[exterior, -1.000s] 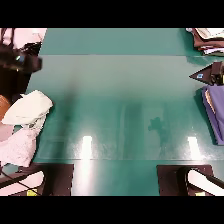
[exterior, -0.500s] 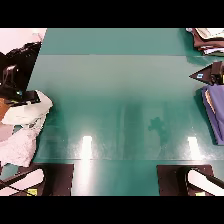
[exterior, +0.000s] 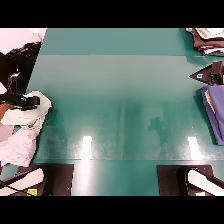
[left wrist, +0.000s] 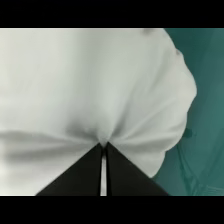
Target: Fold the shirts.
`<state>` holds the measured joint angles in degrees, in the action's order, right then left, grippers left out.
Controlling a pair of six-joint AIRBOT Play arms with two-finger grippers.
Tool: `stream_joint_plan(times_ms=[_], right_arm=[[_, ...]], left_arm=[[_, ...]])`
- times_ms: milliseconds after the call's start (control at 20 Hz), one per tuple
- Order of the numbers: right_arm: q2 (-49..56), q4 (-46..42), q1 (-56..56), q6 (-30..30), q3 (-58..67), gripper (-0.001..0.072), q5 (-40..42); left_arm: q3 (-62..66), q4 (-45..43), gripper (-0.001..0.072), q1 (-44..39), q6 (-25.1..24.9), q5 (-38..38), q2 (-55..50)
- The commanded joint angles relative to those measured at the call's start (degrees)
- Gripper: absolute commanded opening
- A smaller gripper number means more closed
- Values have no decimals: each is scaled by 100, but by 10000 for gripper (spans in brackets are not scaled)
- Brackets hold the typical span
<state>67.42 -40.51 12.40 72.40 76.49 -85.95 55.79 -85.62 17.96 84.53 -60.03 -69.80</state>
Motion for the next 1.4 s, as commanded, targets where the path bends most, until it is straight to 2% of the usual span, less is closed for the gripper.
stream_joint_plan(times_ms=[0, 100, 250, 400, 550, 750, 900, 1050, 1100, 1150, 1200, 1350], right_arm=[[0, 114, -2, 2, 28, 14, -22], [0, 356, 2, 2, 339, 14, -15], [0, 348, -52, 4, 1189, 14, 79], [0, 339, -57, 2, 2006, 14, 127], [0, 334, -52, 2, 2616, 14, 146], [0, 332, -52, 2, 3023, 14, 83], [0, 334, -50, 2, 3001, 14, 9], [2, 323, -52, 2, 2892, 14, -173], [-2, 330, -50, 2, 2824, 14, -221], [0, 328, -52, 2, 2771, 14, -302], [-2, 330, -52, 2, 2706, 14, -391], [-2, 328, -50, 4, 2487, 14, -568]], left_arm=[[339, 168, 21, -22, 98, -157, 299], [1025, 90, 21, -286, 96, -264, 855], [2564, 17, 20, -1054, 50, -809, 1556], [4155, 20, 20, -2221, 55, -1305, 1700], [4771, 48, 20, -3480, 76, -1196, 1661], [4673, 179, 20, -4903, 120, -1189, 1040], [4616, 778, 22, -5792, 94, -1193, 2], [4616, 1224, 24, -6430, -238, -1154, -1108], [4616, 1237, 125, -6526, -245, -1150, -1421], [4616, 1226, 439, -6546, -243, -1158, -1641], [4616, 1169, 617, -6492, -234, -1204, -1779], [4719, 686, 603, -5910, -219, -1775, -1753]])
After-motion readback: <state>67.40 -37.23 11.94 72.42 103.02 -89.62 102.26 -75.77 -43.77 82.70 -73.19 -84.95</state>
